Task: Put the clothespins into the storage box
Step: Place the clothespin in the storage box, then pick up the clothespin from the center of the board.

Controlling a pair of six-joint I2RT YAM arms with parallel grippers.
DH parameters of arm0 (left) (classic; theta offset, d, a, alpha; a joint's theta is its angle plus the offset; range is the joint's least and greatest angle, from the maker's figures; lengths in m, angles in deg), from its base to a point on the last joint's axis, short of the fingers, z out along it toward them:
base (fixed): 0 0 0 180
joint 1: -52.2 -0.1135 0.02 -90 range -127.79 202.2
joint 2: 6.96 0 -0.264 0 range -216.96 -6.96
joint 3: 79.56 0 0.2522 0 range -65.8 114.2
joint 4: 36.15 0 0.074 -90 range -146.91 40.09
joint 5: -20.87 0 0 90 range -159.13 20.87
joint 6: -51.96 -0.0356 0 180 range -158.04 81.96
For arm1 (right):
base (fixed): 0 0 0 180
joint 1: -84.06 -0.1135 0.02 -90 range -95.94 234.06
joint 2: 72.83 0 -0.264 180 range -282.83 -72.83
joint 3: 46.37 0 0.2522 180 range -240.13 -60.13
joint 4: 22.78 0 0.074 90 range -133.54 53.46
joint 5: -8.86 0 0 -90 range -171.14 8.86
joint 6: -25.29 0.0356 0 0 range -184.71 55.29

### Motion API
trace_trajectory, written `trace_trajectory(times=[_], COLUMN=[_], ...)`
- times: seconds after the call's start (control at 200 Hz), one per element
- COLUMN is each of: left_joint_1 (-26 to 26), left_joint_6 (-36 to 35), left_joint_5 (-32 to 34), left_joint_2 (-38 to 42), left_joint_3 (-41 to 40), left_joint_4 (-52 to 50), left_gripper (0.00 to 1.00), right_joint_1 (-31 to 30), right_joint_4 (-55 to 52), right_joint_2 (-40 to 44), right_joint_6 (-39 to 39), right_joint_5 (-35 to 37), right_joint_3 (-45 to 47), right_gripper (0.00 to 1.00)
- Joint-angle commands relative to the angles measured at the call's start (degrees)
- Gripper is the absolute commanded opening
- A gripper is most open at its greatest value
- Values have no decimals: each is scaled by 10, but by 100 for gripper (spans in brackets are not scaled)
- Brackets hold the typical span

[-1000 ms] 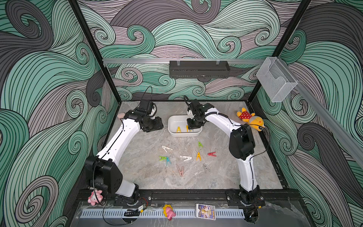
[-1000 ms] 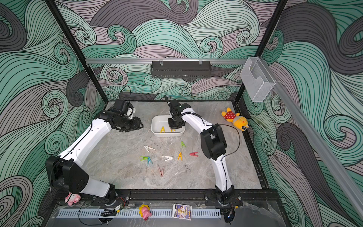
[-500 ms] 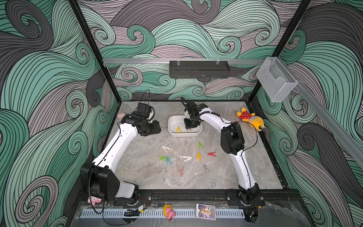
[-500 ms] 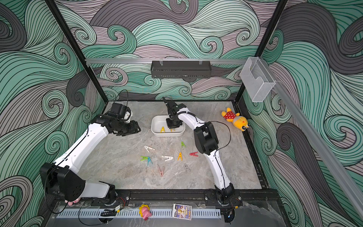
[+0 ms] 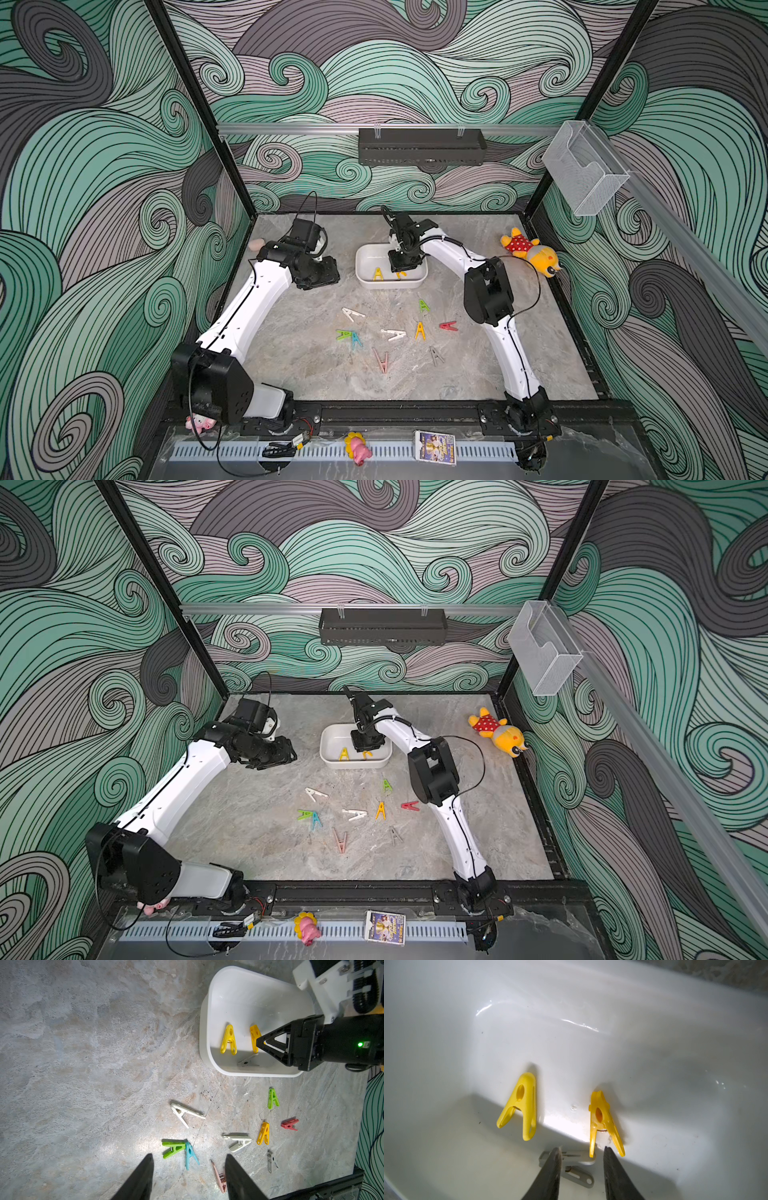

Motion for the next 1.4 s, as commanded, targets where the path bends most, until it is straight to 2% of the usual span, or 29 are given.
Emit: trace_trajectory(times=[0.0,0.135,0.19,0.36,0.56,0.83,0.95,1.131,1.241,1.396], left_joint_1=[-3,0,5,47,106,143,159,178,185,193], left_joint_6=[-25,-53,-62,-113,-148,-158,-182,-230,-190,-24], left_joint_5=[-8,-32,-33,-35,-21,6,20,61,49,45], left_joint_2=[-27,-49,-51,-39,-30,-26,-42,-119,-154,-152], left_joint_3=[8,-3,-16,-59,-111,-171,-145,-95,-73,-73], left_joint_4=[-21,-32,-35,-36,-16,29,11,-40,-49,-19], left_gripper=[57,56,56,56,60,59,58,58,55,55], right_joint_1=[2,1,0,-13,-32,-32,-31,-29,-28,-22], right_joint_4=[-17,-22,-23,-21,16,98,126,142,142,143], right_joint_2=[44,82,100,171,284,434,467,470,472,482], right_joint_6=[-16,-18,-19,-28,-28,6,20,20,16,10], right_joint_5=[18,12,4,4,30,44,47,39,39,39], right_joint_3=[-11,-16,-16,29,174,361,414,447,448,457], right_gripper=[41,43,47,51,53,56,57,58,59,59])
